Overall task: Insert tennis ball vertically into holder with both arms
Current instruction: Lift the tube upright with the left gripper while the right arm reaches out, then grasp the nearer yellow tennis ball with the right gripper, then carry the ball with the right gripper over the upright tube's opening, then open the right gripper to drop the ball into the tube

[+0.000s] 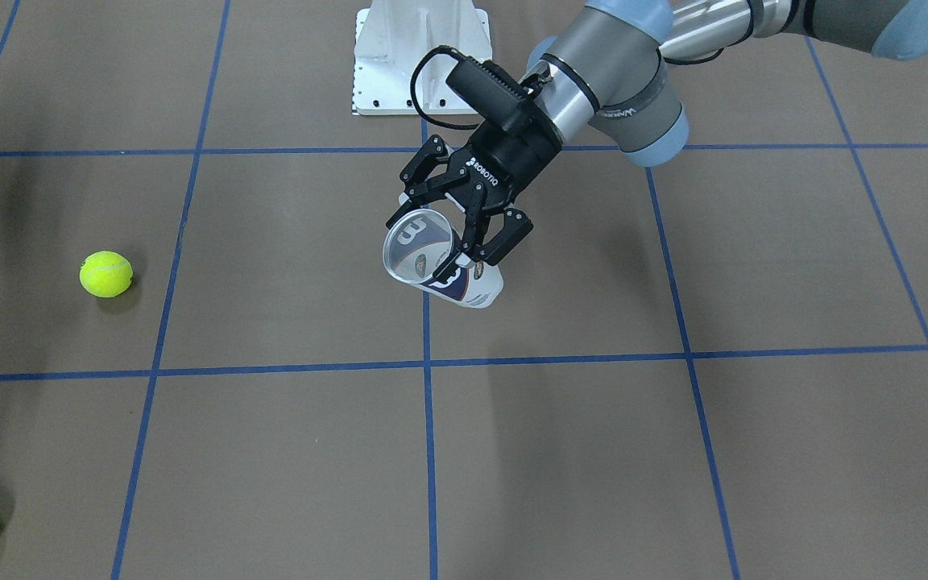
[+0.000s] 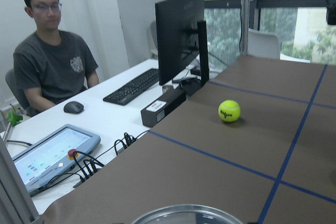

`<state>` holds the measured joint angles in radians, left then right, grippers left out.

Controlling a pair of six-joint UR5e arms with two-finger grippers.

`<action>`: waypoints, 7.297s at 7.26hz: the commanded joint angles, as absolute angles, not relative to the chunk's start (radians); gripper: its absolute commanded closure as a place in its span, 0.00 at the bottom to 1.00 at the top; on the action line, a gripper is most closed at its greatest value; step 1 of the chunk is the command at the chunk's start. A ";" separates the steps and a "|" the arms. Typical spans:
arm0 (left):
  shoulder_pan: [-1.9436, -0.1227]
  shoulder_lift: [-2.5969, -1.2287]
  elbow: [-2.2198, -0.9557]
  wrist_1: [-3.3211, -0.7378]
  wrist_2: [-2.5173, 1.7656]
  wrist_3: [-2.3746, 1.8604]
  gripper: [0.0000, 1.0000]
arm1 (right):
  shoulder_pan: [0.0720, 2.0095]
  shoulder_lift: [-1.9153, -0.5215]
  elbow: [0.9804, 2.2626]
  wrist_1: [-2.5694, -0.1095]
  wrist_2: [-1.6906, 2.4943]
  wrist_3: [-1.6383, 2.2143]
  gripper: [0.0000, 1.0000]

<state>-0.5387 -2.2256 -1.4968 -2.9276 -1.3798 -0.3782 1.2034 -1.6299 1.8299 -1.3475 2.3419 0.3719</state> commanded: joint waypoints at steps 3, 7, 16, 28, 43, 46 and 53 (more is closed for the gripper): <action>-0.397 -2.232 -1.364 -3.230 -1.154 -0.380 0.27 | 0.967 -1.586 1.887 -1.321 2.283 0.700 0.01; -0.394 -2.233 -1.364 -3.244 -1.154 -0.383 0.27 | 0.858 -1.526 1.809 -1.319 2.119 0.785 0.01; -0.368 -2.220 -1.353 -3.247 -1.154 -0.382 0.27 | 0.845 -1.465 1.750 -1.321 2.111 0.788 1.00; -0.296 -2.221 -1.267 -3.462 -1.154 -0.230 0.26 | 0.842 -1.057 1.865 -1.525 2.112 1.178 1.00; -0.282 -2.207 -1.269 -3.464 -1.154 -0.235 0.16 | 0.657 -0.842 1.888 -1.525 2.036 1.574 1.00; -0.276 -2.206 -1.266 -3.479 -1.154 -0.235 0.16 | 0.635 -0.848 1.893 -1.528 2.036 1.588 1.00; -0.272 -2.207 -1.267 -3.479 -1.152 -0.235 0.15 | 0.614 -0.887 1.930 -1.529 2.034 1.589 0.01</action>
